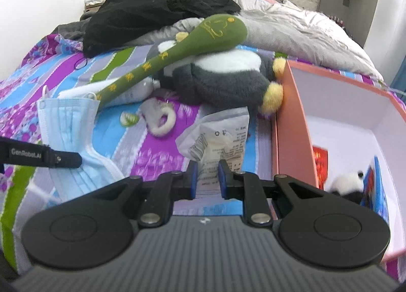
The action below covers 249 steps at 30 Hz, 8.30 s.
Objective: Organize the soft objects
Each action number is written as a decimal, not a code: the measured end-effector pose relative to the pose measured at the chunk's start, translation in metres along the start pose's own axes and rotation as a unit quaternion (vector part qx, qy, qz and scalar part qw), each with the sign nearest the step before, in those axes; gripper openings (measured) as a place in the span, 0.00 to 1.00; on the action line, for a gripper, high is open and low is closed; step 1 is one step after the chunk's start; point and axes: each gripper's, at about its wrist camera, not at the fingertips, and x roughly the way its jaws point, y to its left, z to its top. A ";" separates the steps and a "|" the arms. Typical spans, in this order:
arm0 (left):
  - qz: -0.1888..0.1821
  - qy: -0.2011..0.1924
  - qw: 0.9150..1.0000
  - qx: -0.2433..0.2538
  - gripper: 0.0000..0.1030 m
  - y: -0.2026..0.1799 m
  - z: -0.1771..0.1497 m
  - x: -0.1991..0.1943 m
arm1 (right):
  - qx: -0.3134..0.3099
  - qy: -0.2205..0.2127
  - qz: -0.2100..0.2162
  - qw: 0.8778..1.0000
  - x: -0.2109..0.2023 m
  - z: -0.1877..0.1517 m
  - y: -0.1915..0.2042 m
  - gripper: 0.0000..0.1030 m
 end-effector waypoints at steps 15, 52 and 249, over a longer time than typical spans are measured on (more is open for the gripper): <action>0.023 0.002 1.000 0.020 0.04 -0.019 -0.036 -0.030 | 0.030 0.004 0.030 0.999 -0.034 -0.038 0.002 0.20; -0.116 -0.082 0.980 0.141 0.04 -0.180 0.064 -0.121 | 0.079 -0.204 -0.022 0.975 -0.159 0.050 -0.084 0.20; -0.092 0.001 0.996 0.004 0.09 -0.012 0.037 0.049 | 0.012 -0.007 0.004 1.000 0.056 -0.022 0.003 0.32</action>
